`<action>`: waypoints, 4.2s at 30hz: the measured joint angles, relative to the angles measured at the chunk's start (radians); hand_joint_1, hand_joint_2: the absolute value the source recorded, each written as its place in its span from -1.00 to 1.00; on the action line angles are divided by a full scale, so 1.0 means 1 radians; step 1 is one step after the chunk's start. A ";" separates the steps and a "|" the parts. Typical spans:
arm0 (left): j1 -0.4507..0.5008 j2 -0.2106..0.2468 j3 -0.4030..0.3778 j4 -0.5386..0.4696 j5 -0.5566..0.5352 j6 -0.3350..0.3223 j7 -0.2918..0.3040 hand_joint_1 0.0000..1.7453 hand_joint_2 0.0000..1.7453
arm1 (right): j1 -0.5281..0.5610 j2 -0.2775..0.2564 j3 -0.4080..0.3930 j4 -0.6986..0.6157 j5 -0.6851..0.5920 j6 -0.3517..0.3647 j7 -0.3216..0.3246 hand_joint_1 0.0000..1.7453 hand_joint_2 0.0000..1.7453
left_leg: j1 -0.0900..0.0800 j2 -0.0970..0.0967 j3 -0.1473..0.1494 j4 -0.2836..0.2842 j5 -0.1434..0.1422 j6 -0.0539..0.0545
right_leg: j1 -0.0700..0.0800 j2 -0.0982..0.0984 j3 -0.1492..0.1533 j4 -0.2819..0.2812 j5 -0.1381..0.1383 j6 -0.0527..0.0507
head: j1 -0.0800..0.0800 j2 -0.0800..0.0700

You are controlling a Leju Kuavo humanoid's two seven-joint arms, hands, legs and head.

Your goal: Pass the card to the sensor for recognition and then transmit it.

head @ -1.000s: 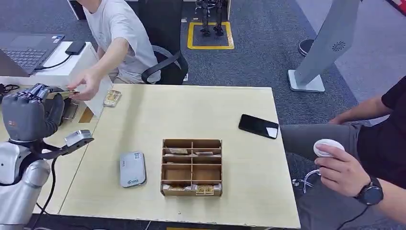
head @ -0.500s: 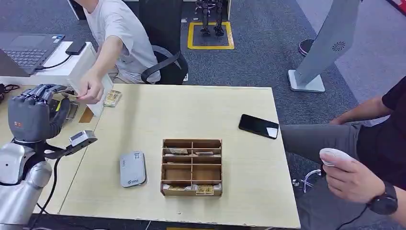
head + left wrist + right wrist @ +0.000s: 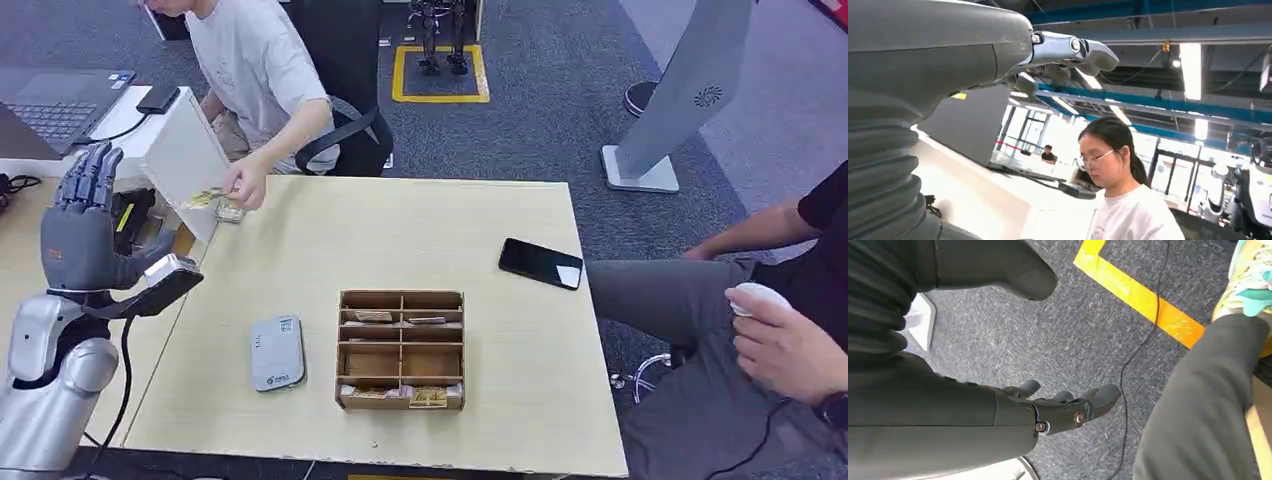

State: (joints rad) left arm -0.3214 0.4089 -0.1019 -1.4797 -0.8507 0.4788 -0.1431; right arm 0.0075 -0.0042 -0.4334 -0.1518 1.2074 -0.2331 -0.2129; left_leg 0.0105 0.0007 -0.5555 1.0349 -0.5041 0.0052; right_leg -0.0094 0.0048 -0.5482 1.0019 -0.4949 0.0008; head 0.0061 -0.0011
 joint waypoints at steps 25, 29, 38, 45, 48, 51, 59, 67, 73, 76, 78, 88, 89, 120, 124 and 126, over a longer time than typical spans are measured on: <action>0.211 0.034 -0.310 -0.377 0.352 -0.502 -0.172 -1.00 1.00 | 0.018 0.000 -0.013 -0.013 -0.034 -0.030 0.002 -1.00 1.00 | -0.001 0.000 -0.001 0.000 -0.001 0.001 | -0.001 0.000 0.000 -0.001 0.000 0.000 | 0.000 0.000; 0.233 0.048 -0.354 -0.421 0.361 -0.509 -0.174 -1.00 1.00 | 0.021 0.000 -0.019 -0.018 -0.037 -0.030 0.000 -1.00 1.00 | 0.000 0.000 -0.001 0.000 -0.001 0.001 | -0.001 0.000 0.000 -0.001 0.000 0.000 | 0.000 0.000; 0.311 0.081 -0.413 -0.457 0.035 -0.316 -0.143 -1.00 1.00 | 0.027 0.005 -0.024 -0.044 -0.040 -0.009 0.004 -1.00 1.00 | 0.000 0.000 -0.001 0.000 -0.001 0.001 | 0.000 0.000 0.000 -0.001 0.000 0.000 | 0.000 0.000; 0.357 0.103 -0.434 -0.448 0.003 -0.275 -0.140 -1.00 1.00 | 0.031 0.009 -0.030 -0.061 -0.040 0.000 0.004 -1.00 1.00 | 0.000 0.000 -0.001 0.000 -0.001 0.001 | 0.000 -0.001 -0.001 -0.001 0.000 0.001 | 0.000 0.000; 0.361 0.105 -0.436 -0.448 0.003 -0.274 -0.140 -1.00 1.00 | 0.032 0.009 -0.031 -0.063 -0.040 0.000 0.004 -1.00 1.00 | 0.000 0.000 -0.001 0.000 -0.001 0.001 | 0.000 -0.001 0.000 -0.001 0.000 0.001 | 0.000 0.000; 0.371 0.109 -0.439 -0.447 0.007 -0.282 -0.123 -1.00 1.00 | 0.035 0.010 -0.034 -0.068 -0.037 0.001 0.007 -1.00 1.00 | 0.000 0.000 -0.001 0.000 -0.001 0.001 | 0.000 -0.001 0.000 -0.001 0.000 0.000 | 0.000 0.000; 0.415 0.036 -0.450 -0.371 -0.106 -0.166 -0.034 -1.00 1.00 | 0.053 0.031 -0.044 -0.103 -0.034 0.033 0.035 -1.00 1.00 | -0.001 -0.001 -0.002 0.000 -0.001 0.001 | 0.000 -0.001 0.000 -0.001 0.000 0.001 | 0.000 0.000; 0.418 -0.069 -0.460 -0.261 -0.195 -0.095 0.042 -1.00 1.00 | 0.082 0.066 -0.052 -0.184 -0.009 0.102 0.064 -1.00 1.00 | -0.001 -0.001 -0.001 0.000 -0.001 0.001 | -0.001 -0.001 0.000 -0.001 0.000 0.001 | 0.000 0.000; 0.410 -0.101 -0.460 -0.214 -0.201 -0.089 0.048 -1.00 1.00 | 0.098 0.082 -0.063 -0.229 -0.001 0.109 0.065 -1.00 1.00 | -0.001 0.000 -0.001 0.000 -0.001 0.001 | 0.000 -0.001 0.000 -0.001 0.000 0.001 | 0.000 0.000; 0.407 -0.109 -0.460 -0.202 -0.208 -0.089 0.057 -1.00 1.00 | 0.102 0.083 -0.064 -0.243 0.001 0.111 0.065 -1.00 1.00 | -0.001 0.000 -0.001 0.000 -0.001 0.001 | 0.000 -0.001 0.000 -0.001 0.000 0.001 | 0.000 0.000; 0.401 -0.116 -0.460 -0.189 -0.218 -0.089 0.066 -1.00 1.00 | 0.103 0.085 -0.063 -0.251 0.006 0.113 0.068 -1.00 1.00 | -0.001 0.000 -0.001 0.000 -0.001 0.001 | -0.001 -0.001 0.000 -0.001 0.000 0.001 | 0.000 0.000; 0.372 -0.152 -0.450 -0.130 -0.220 -0.083 0.077 -1.00 1.00 | 0.102 0.090 -0.064 -0.259 0.018 0.106 0.073 -1.00 1.00 | -0.001 0.000 -0.001 0.000 -0.001 0.001 | 0.000 -0.001 0.000 -0.001 0.000 0.001 | 0.000 0.000; 0.370 -0.153 -0.450 -0.127 -0.217 -0.083 0.075 -1.00 1.00 | 0.102 0.090 -0.064 -0.259 0.019 0.106 0.072 -1.00 1.00 | -0.001 0.000 -0.001 0.000 -0.001 0.001 | 0.000 -0.001 0.000 -0.001 0.000 0.001 | 0.000 0.000; 0.335 -0.200 -0.502 -0.087 -0.112 -0.147 0.018 -1.00 1.00 | 0.080 0.091 -0.071 -0.231 0.021 0.071 0.054 -1.00 1.00 | -0.001 0.000 -0.001 0.000 -0.001 0.001 | 0.000 -0.001 0.000 -0.001 0.000 0.001 | 0.000 0.000; 0.335 -0.199 -0.516 -0.078 -0.132 -0.145 0.017 -1.00 1.00 | 0.076 0.091 -0.071 -0.220 0.021 0.070 0.053 -1.00 1.00 | -0.001 0.000 -0.001 0.000 -0.001 0.001 | 0.000 -0.001 0.000 -0.001 0.000 0.001 | 0.000 0.000; 0.336 -0.198 -0.523 -0.075 -0.138 -0.143 0.010 -1.00 1.00 | 0.073 0.091 -0.071 -0.216 0.021 0.069 0.053 -1.00 1.00 | -0.001 0.000 -0.001 0.000 -0.001 0.001 | 0.000 -0.001 0.000 -0.001 0.000 0.001 | 0.000 0.000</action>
State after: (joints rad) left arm 0.0149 0.2113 -0.6253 -1.5549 -0.9888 0.3361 -0.1328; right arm 0.0810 0.0866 -0.5043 -0.3674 1.2283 -0.1644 -0.1602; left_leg 0.0099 0.0003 -0.5566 1.0348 -0.5054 0.0062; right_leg -0.0098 0.0036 -0.5484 1.0010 -0.4951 0.0013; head 0.0065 -0.0011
